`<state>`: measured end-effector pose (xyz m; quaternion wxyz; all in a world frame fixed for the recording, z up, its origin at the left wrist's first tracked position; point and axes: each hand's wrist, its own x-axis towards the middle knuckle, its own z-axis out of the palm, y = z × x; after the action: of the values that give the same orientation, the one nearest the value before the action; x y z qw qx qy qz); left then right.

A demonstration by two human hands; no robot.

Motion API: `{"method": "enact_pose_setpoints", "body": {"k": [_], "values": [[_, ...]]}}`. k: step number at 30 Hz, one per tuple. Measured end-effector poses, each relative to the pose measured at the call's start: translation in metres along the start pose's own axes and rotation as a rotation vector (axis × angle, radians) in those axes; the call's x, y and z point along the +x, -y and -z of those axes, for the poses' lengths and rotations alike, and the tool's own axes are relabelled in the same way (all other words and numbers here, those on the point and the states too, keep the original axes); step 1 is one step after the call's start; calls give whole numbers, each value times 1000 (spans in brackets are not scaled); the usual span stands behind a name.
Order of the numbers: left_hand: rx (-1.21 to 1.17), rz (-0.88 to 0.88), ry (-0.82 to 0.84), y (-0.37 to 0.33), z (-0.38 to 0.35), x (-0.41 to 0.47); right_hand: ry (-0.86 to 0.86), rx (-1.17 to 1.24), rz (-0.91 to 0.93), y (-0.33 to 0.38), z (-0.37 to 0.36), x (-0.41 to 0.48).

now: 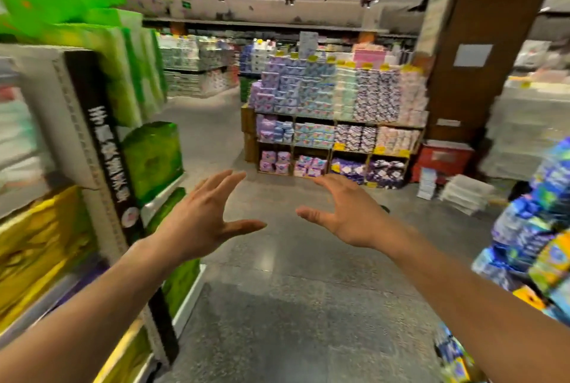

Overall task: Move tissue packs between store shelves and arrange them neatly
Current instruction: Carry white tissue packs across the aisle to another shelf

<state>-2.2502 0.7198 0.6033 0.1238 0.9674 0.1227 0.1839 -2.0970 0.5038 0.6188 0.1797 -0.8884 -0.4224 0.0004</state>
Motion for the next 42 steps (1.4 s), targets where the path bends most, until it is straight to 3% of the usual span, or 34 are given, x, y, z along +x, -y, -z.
{"method": "enact_pose_setpoints", "body": {"k": [11, 22, 31, 42], "values": [[-106, -412, 136, -25, -118, 280, -155, 0, -420, -171, 24, 115], [-155, -680, 301, -163, -281, 506, -222, 23, -737, -405, 47, 171], [-161, -636, 360, -270, -376, 704, -230, 66, -821, -613, 125, 263], [-196, -658, 397, -335, -555, 954, -207, 51, -875, -861, 131, 424]]}}
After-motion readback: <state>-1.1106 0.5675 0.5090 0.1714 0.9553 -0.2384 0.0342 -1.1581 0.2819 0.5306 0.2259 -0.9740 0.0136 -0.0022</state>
